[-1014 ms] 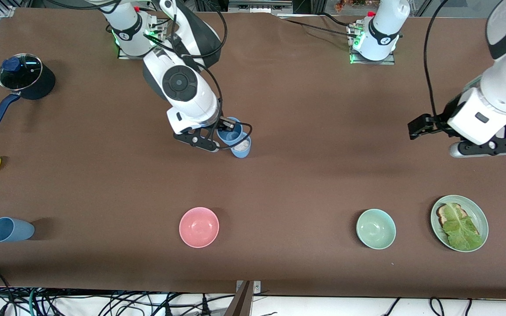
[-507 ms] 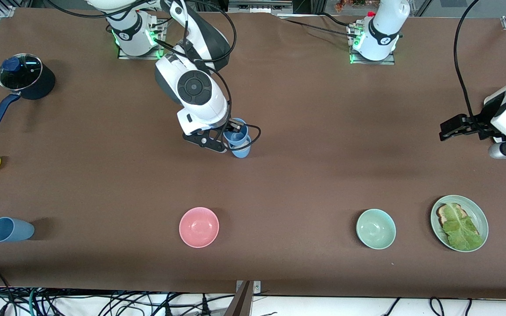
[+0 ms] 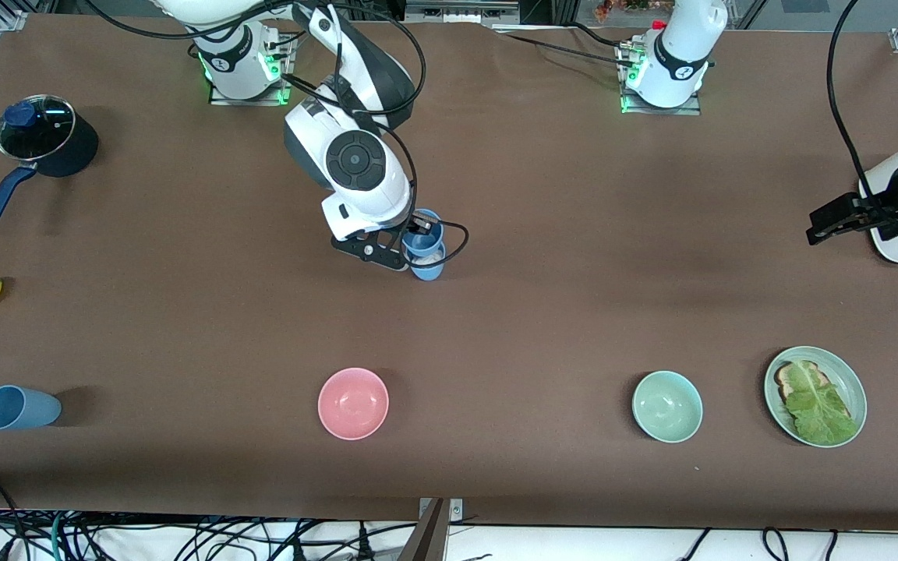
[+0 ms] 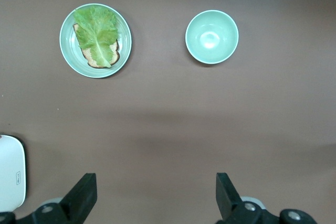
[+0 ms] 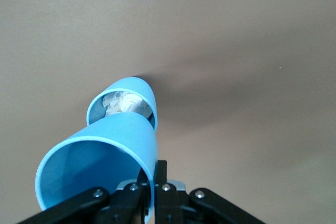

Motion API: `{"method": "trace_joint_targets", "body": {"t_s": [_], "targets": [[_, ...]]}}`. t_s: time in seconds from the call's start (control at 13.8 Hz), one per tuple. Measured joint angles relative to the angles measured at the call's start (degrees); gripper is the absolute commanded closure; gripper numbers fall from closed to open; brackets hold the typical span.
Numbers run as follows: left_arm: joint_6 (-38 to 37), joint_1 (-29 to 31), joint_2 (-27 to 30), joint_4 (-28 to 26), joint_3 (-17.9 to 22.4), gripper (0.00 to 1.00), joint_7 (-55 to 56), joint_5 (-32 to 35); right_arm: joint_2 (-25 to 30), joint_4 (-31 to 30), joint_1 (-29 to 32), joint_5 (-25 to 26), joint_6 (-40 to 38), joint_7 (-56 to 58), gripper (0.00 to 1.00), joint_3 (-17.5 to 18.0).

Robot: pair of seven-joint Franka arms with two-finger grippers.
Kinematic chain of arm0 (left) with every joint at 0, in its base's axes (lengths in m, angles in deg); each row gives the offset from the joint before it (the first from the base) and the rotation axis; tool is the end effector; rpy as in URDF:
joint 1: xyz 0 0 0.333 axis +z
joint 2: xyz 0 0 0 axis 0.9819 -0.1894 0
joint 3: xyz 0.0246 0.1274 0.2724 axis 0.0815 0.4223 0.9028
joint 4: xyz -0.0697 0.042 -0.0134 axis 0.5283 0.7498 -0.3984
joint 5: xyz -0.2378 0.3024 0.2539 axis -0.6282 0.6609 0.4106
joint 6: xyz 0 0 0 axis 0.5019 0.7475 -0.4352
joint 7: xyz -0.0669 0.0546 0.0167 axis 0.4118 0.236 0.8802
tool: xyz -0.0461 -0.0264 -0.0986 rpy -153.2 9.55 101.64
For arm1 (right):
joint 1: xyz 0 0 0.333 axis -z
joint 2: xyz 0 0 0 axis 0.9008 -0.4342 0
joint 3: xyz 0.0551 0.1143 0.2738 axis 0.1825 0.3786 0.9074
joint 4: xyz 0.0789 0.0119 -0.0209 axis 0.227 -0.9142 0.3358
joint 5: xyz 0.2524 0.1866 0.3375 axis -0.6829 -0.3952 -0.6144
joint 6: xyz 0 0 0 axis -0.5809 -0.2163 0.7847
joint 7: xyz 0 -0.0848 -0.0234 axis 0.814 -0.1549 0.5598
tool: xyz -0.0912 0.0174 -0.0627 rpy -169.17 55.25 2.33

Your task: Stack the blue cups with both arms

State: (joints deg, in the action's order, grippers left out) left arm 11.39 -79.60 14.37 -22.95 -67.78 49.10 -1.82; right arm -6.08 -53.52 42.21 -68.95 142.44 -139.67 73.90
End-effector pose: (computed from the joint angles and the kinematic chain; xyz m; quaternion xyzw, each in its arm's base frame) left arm 0.6743 -0.0035 0.6037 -0.9991 -0.0413 0.0074 0.0073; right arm 0.5605 0.4765 0.3056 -0.9809 0.1681 0.0981 0.0021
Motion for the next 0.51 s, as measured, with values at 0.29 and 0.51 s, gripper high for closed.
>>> {"method": "trace_joint_targets", "body": {"t_s": [0.29,0.51], "targets": [[-1.9,0.0,2.4,0.0,1.2,0.00,-0.4,0.0,-0.2,0.1,0.0,0.4,0.1,0.0,0.68,0.0],[-3.9,0.0,3.6,-0.2,1.4,0.00,-0.5,0.0,-0.2,0.4,0.0,0.4,0.4,-0.1,0.20,-0.1]]}}
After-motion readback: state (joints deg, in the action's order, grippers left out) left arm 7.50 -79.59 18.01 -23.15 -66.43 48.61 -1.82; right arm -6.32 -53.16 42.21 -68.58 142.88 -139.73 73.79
